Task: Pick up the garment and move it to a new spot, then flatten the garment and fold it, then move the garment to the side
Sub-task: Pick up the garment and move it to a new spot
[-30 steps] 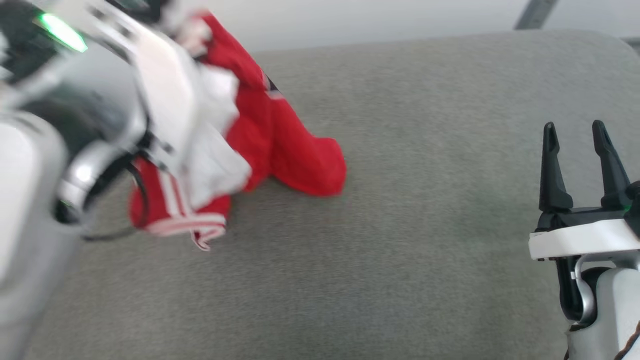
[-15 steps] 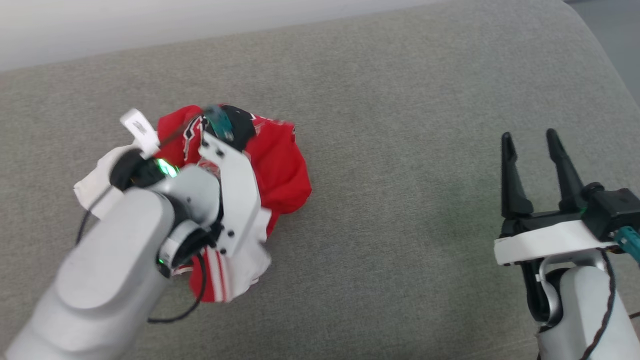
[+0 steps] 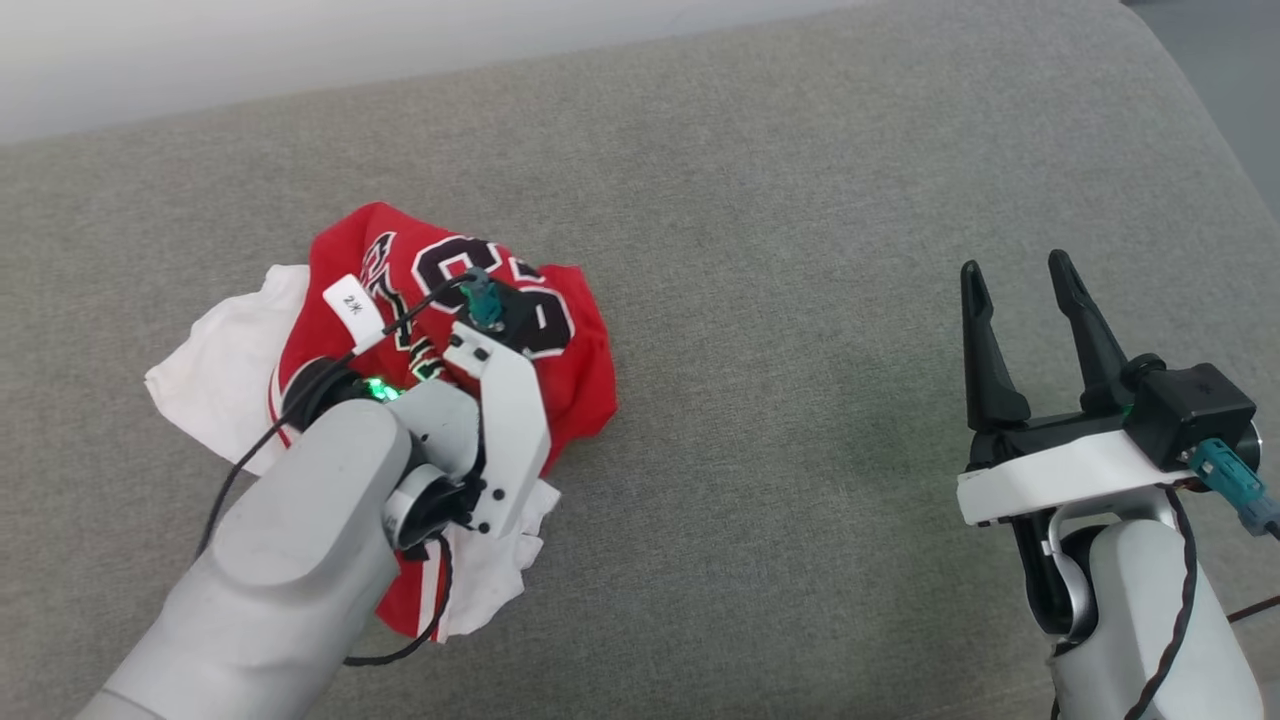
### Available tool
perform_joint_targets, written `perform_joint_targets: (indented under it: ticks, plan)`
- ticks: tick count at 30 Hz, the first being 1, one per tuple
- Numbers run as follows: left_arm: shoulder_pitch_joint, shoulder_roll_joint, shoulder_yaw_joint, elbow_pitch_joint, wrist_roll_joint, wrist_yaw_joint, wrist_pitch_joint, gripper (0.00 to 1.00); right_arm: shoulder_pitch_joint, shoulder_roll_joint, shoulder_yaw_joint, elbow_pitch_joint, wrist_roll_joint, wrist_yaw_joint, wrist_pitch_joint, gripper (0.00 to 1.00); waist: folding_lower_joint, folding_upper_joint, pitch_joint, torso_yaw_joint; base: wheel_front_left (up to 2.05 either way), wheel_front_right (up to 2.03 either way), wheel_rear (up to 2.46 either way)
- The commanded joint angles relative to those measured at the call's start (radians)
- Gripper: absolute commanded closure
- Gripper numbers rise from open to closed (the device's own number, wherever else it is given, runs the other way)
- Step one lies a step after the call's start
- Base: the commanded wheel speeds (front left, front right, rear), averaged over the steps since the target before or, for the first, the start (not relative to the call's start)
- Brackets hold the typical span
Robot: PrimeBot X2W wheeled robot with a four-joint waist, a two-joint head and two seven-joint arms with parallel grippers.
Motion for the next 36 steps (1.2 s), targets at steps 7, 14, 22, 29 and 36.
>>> perform_joint_targets:
  ticks: [7, 14, 22, 29, 36]
  plan:
    - [-0.048, 0.014, 0.003, -0.045, -0.036, -0.02, -0.124, 0.0, 0.018, -0.005, -0.002, 0.008, 0.003, 0.0, -0.007, 0.0, 0.0, -0.0001, -0.051, 0.043, 0.0, 0.0, 0.0]
    - [0.001, 0.096, 0.045, -0.18, -0.059, -0.022, -0.259, 0.0, 0.047, -0.026, -0.016, 0.009, 0.01, 0.0, -0.007, 0.0, 0.0, -0.0001, -0.104, 0.09, 0.0, 0.0, 0.0]
    - [0.123, 0.195, 0.175, -0.319, -0.061, 0.047, -0.497, 0.0, 0.08, -0.04, -0.023, 0.01, 0.007, 0.0, -0.005, 0.0, 0.0, -0.0001, -0.152, 0.128, 0.0, 0.0, 0.0]
    - [0.299, 0.272, 0.281, -0.413, -0.05, 0.109, -0.723, 0.0, 0.109, -0.056, -0.041, 0.004, 0.016, 0.0, 0.003, 0.0, 0.0, -0.0001, -0.178, 0.155, 0.0, 0.0, 0.0]
    - [0.466, 0.304, 0.364, -0.464, -0.072, 0.172, -0.868, 0.0, 0.139, -0.065, -0.067, -0.007, 0.016, 0.0, 0.012, 0.0, 0.0, -0.0001, -0.19, 0.18, 0.0, 0.0, 0.0]
